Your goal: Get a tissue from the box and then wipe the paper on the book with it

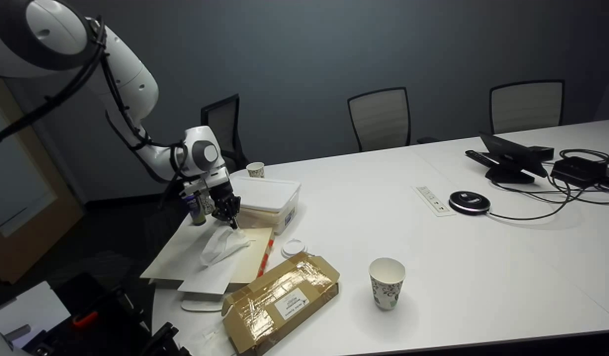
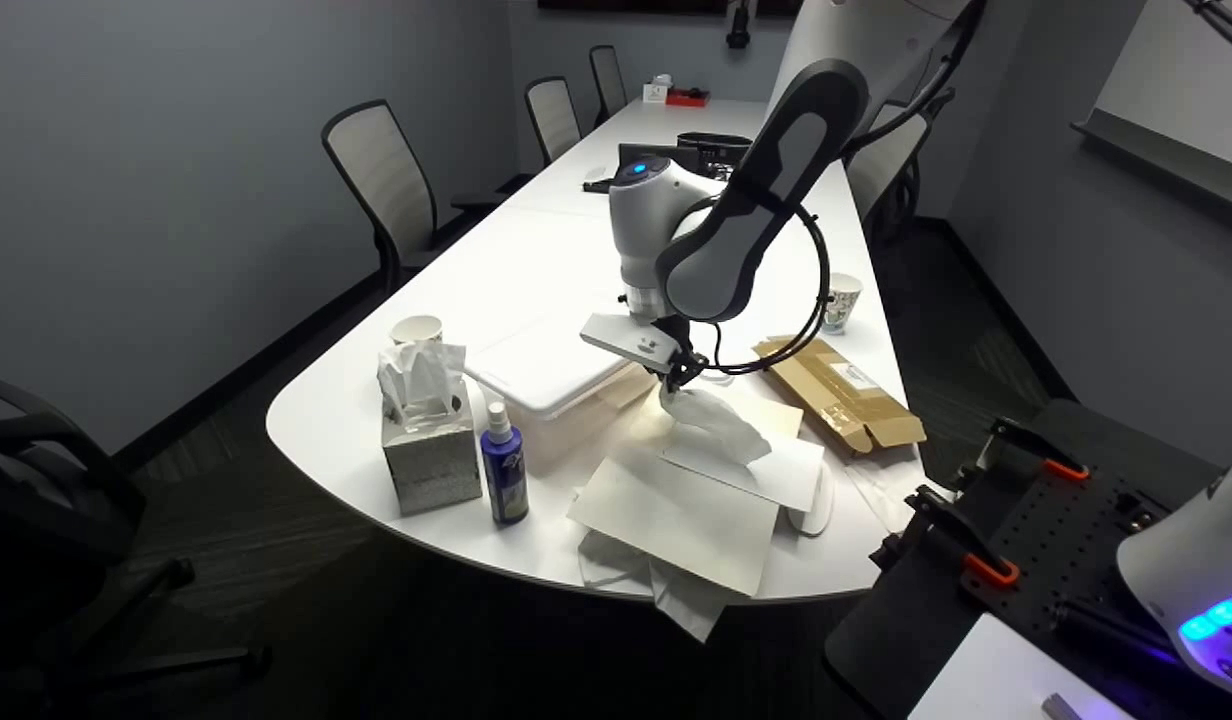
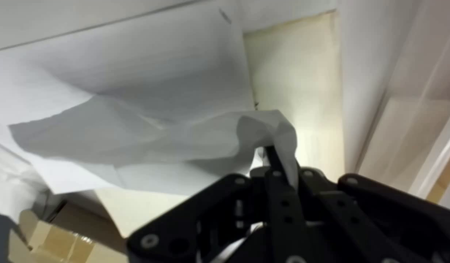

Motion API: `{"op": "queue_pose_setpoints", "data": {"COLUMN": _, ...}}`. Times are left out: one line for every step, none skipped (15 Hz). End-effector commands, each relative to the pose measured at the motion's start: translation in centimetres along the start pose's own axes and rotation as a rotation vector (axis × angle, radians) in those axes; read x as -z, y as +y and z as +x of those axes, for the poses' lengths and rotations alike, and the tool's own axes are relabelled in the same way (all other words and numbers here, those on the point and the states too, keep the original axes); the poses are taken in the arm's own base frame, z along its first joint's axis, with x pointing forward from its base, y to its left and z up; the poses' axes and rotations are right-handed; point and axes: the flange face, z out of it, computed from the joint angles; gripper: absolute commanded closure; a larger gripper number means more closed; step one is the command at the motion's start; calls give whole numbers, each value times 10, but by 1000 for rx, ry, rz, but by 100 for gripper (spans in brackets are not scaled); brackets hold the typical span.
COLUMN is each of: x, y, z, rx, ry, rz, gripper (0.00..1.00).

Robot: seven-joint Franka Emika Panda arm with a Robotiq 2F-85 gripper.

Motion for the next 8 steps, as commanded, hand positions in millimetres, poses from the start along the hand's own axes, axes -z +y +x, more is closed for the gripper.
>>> {"op": "queue_pose_setpoints", "data": {"x": 1, "y": -11, "z": -13, "rx": 80, "ry": -128, "rz": 68, "gripper": 100}}
{"op": "queue_pose_setpoints", "data": {"x": 3, "y": -8, "z": -15, "rx": 113, "ry": -160, "rz": 56, "gripper": 100}}
{"op": "queue_pose_setpoints", "data": {"x": 4, "y": -6, "z": -16, "rx": 147, "ry": -198, "rz": 41, "gripper": 100}}
{"op": "queue_pose_setpoints", "data": {"x": 4, "y": -4, "z": -16, "rx": 171, "ry": -220, "rz": 19, "gripper": 100}}
{"op": "queue_pose_setpoints", "data": {"x": 2, "y": -1, "z": -12, "rx": 185, "ry": -232, "rz": -16, "gripper": 100}}
{"op": "queue_pose_setpoints", "data": {"x": 0, "y": 4, "z": -7, "rx": 187, "ry": -229, "rz": -60, "gripper": 100}}
{"op": "queue_pose_setpoints", "data": {"x": -2, "y": 9, "z": -1, "rx": 185, "ry": -215, "rz": -115, "gripper": 100}}
{"op": "queue_pose_setpoints", "data": {"x": -5, "y": 15, "z": 5, "rx": 183, "ry": -200, "rz": -175, "gripper": 100}}
